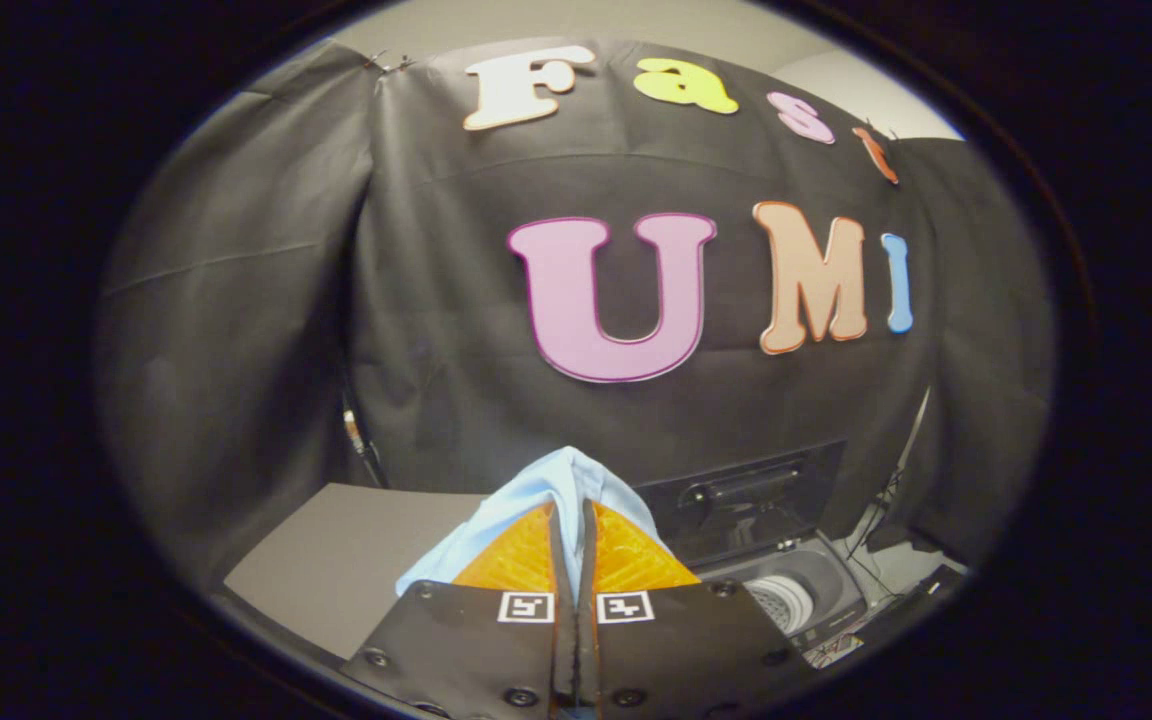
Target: Put the clothes into the washing machine and then close the washing machine lid.
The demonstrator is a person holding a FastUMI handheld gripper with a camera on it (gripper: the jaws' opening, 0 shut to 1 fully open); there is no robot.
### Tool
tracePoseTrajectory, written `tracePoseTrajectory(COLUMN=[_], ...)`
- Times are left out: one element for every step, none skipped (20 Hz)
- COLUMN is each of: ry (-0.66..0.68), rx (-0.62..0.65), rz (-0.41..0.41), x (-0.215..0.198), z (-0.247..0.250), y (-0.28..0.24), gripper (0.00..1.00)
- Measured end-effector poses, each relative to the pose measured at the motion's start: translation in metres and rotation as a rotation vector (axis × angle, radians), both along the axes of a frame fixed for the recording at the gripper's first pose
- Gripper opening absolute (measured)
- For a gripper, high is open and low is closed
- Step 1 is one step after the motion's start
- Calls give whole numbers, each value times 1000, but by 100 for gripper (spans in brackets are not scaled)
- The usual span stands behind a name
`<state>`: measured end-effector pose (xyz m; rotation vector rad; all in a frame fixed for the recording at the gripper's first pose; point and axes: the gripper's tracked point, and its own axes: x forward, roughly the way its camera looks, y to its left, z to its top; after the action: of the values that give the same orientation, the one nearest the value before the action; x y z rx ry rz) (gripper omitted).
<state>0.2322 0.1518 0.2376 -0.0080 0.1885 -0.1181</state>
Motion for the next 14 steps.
tracePoseTrajectory(ry=[5,9,9,4,-8,-19,-24,-17,-12,-7,-4,-2,0,6], rx=[-7,-19,-30,-36,-37,-36,-39,-42,-60,-85,-98,-95,-86,-79], rz=[-11,-26,-40,-58,-77,-92,-95,-87,-78,-83,-93,-101,-109,-120], x=[2,1,2,2,2,2,2,4,6,5,4,5,6,7], z=[1,0,0,2,2,2,1,-4,-8,-11,-15,-22,-29,-39], y=[-12,-26,-40,-54,-67,-79,-88,-92,-97,-107,-117,-126,-134,-143], gripper=[1,1,1,1,1,1,1,1,1,1,1,1,1,1])
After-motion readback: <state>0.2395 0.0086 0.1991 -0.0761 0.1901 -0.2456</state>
